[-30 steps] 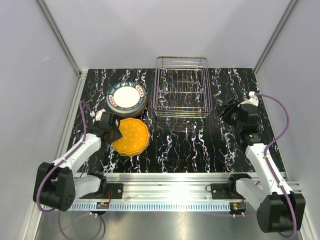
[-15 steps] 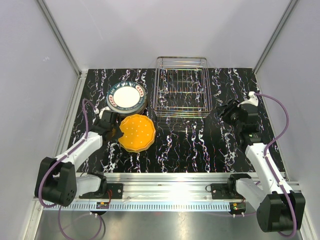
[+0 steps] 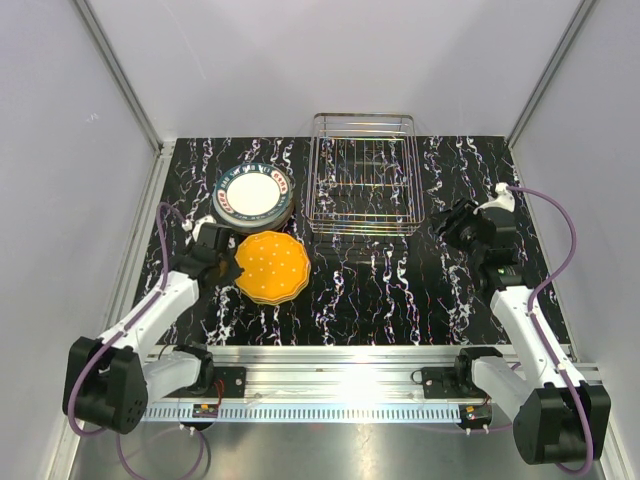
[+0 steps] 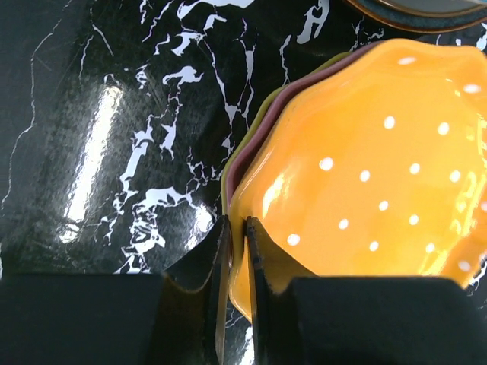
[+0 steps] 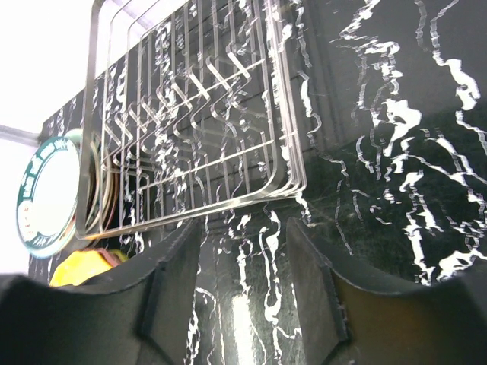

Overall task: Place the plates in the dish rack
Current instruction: Grab a plate with the left arm, then pass the plate from the left arm to the right

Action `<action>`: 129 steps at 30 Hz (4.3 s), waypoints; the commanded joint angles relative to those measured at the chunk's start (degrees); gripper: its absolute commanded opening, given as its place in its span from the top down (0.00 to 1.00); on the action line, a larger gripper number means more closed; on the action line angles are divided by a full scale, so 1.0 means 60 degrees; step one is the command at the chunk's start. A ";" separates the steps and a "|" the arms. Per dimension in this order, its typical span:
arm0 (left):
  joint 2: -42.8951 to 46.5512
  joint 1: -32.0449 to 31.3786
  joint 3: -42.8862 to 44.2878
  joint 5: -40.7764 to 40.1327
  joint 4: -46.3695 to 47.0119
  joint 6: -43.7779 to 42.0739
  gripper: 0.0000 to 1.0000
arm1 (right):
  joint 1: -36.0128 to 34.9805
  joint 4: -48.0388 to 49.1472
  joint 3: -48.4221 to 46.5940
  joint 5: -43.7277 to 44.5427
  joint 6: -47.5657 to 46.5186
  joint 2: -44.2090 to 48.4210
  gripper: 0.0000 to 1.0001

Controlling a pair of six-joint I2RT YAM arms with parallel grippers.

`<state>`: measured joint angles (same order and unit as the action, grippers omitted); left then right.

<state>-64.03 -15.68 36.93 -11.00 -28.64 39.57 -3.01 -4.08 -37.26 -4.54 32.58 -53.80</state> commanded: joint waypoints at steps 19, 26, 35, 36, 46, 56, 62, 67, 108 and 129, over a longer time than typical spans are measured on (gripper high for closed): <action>0.0799 -0.0052 0.1462 0.0412 -0.1217 -0.0588 1.00 | -0.1149 0.1792 -0.0075 -0.3609 -0.1501 0.0193 0.39; 0.0126 -0.0052 0.3159 0.0457 -0.2593 -0.0838 1.00 | -0.4034 0.1529 -0.0558 -0.2646 -0.3011 -0.0159 0.36; 0.0227 -0.0052 0.3659 0.0560 -0.2770 -0.0926 1.00 | -0.8093 0.2260 -0.0705 0.0514 -0.4432 -0.0597 0.34; 0.0198 -0.0052 0.3689 0.0589 -0.2785 -0.0897 1.00 | -0.8895 0.2624 -0.0705 0.0884 -0.4564 -0.0874 0.34; 0.0052 -0.0052 0.4070 0.0735 -0.2989 -0.0926 1.00 | -1.2036 0.5057 -0.1480 0.4182 -0.6292 -0.3966 0.29; 0.0066 -0.0052 0.4275 0.0662 -0.3268 -0.0751 1.00 | -1.2681 0.5894 -0.2783 0.4915 -0.6923 -0.6499 0.25; 0.0022 -0.0052 0.4538 0.0838 -0.3487 -0.0473 1.00 | -1.2917 0.6011 -0.3341 0.5253 -0.7319 -0.7584 0.23; 0.0008 -0.0052 0.4641 0.1203 -0.3590 -0.0268 1.00 | -1.2932 0.5821 -0.3809 0.6070 -0.7523 -0.8215 0.20; 0.0637 -0.0052 0.4905 0.1088 -0.3136 -0.0472 0.46 | -1.3049 0.5997 -0.4865 0.8798 -0.8301 -0.8816 1.00; 0.3228 -0.0052 0.4629 -0.1711 -0.1792 -0.3064 0.07 | -1.1146 0.3215 -0.7178 0.6382 -0.6382 -0.6634 1.00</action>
<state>-47.11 -15.90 67.77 -18.85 -45.56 25.65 -72.66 11.16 -73.32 35.18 -6.85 -99.39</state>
